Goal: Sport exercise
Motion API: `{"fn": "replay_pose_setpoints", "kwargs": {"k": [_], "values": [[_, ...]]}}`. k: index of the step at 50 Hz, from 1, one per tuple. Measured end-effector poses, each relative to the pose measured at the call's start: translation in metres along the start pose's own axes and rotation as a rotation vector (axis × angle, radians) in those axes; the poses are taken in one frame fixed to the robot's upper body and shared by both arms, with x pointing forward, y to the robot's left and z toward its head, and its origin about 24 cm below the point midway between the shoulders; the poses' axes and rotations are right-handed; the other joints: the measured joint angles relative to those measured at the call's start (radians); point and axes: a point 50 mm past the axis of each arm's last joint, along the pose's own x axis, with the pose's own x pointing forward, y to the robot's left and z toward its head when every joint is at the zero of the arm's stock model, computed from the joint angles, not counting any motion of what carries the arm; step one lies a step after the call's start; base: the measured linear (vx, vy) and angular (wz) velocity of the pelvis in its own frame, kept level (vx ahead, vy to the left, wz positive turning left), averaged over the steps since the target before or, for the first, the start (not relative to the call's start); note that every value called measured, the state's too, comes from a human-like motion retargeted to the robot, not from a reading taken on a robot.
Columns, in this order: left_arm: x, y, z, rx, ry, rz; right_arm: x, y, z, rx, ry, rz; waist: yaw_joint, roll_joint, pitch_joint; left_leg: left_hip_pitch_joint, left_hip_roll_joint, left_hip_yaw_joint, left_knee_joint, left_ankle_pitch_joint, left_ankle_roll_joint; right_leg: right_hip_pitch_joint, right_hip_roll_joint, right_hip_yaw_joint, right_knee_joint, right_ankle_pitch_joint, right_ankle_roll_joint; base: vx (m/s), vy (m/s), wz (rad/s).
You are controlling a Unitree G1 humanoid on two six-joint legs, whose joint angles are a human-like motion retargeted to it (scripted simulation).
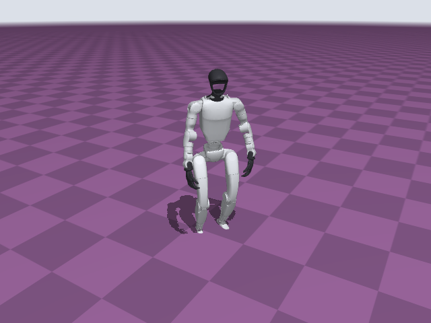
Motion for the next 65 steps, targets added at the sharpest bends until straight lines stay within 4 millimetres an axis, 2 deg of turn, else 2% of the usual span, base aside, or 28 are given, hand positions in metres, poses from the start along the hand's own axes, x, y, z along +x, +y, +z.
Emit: {"fn": "replay_pose_setpoints", "kwargs": {"k": [8, 17, 19, 23, 41, 45, 50, 55, 58, 60, 63, 65], "values": [[-0.007, 0.003, -0.018, 0.005, 0.050, 0.006, -0.002, -0.001, -0.006, -0.014, -0.006, 0.007, -0.046, -0.005, -0.038, 0.009, -0.015, 0.064, -0.018, -0.003, 0.009, -0.053, -0.026, 0.014, 0.065, -0.001, 0.036, -0.03, 0.07, -0.42], [-0.015, 0.006, -0.035, -0.003, 0.094, 0.015, -0.008, -0.008, -0.028, -0.035, 0.052, -0.011, -0.058, -0.018, -0.074, 0.056, -0.029, 0.131, -0.105, 0.024, 0.028, -0.062, -0.136, -0.104, 0.104, -0.001, -0.026, -0.01, 0.02, -0.56], [-0.017, 0.008, -0.037, -0.004, 0.097, 0.017, -0.009, -0.012, -0.032, -0.039, 0.065, -0.017, -0.052, -0.018, -0.077, 0.129, -0.054, 0.131, -0.244, 0.076, 0.036, -0.019, -0.139, -0.119, 0.036, 0.013, -0.027, 0.04, 0.00, -0.49], [-0.019, 0.002, -0.044, -0.018, 0.109, 0.010, -0.011, -0.014, -0.040, -0.045, 0.089, -0.022, -0.059, -0.036, -0.078, 0.130, -0.065, 0.156, -0.213, 0.079, 0.037, -0.036, -0.166, -0.105, 0.082, -0.006, -0.019, -0.06, -0.05, -0.33], [-0.026, -0.017, -0.072, -0.034, 0.185, -0.008, -0.008, -0.012, -0.025, -0.105, 0.049, -0.018, -0.045, -0.030, -0.114, 0.138, -0.037, 0.224, -0.146, 0.053, 0.068, -0.021, -0.125, -0.052, 0.024, 0.006, 0.038, 0.00, -0.02, -0.45], [-0.025, -0.022, -0.073, -0.019, 0.190, -0.018, -0.010, -0.014, -0.030, -0.135, 0.069, -0.028, -0.044, -0.026, -0.116, 0.138, -0.024, 0.241, -0.123, 0.045, 0.079, -0.018, -0.106, -0.039, 0.007, 0.016, 0.046, 0.01, 0.00, -0.55], [-0.023, -0.029, -0.072, 0.022, 0.194, -0.043, -0.014, -0.015, -0.049, -0.185, 0.128, -0.023, -0.042, -0.016, -0.114, 0.133, 0.000, 0.264, -0.088, 0.035, 0.092, -0.017, -0.074, -0.024, -0.011, 0.032, 0.046, -0.01, -0.02, -0.58], [-0.023, -0.037, -0.073, 0.117, 0.205, -0.093, -0.012, -0.005, -0.045, -0.277, 0.115, 0.022, -0.031, 0.001, -0.112, 0.130, 0.035, 0.288, -0.053, 0.029, 0.102, -0.006, -0.031, -0.015, -0.050, 0.061, 0.046, -0.03, -0.05, -0.65], [-0.025, -0.036, -0.072, 0.220, 0.200, -0.120, -0.010, 0.000, -0.036, -0.354, 0.086, 0.053, -0.016, 0.013, -0.110, 0.127, 0.054, 0.292, -0.036, 0.014, 0.114, 0.013, -0.002, -0.016, -0.102, 0.080, 0.046, 0.00, -0.05, -0.69], [-0.027, -0.034, -0.069, 0.299, 0.184, -0.137, -0.009, 0.003, -0.033, -0.406, 0.072, 0.080, -0.009, 0.021, -0.101, 0.122, 0.074, 0.299, -0.012, 0.014, 0.119, 0.022, 0.017, -0.017, -0.127, 0.096, 0.046, -0.04, -0.09, -0.71], [-0.029, -0.019, -0.051, 0.448, 0.112, -0.127, -0.014, 0.004, -0.045, -0.485, 0.088, 0.126, -0.001, 0.031, -0.081, 0.108, 0.107, 0.304, 0.039, 0.014, 0.126, 0.032, 0.042, -0.019, -0.158, 0.119, 0.046, -0.05, -0.10, -0.71], [-0.035, -0.004, -0.040, 0.551, 0.066, -0.108, -0.021, -0.003, -0.055, -0.540, 0.103, 0.150, 0.008, 0.039, -0.059, 0.093, 0.130, 0.304, 0.078, 0.017, 0.134, 0.035, 0.058, -0.021, -0.175, 0.133, 0.046, -0.04, -0.10, -0.68]]}}
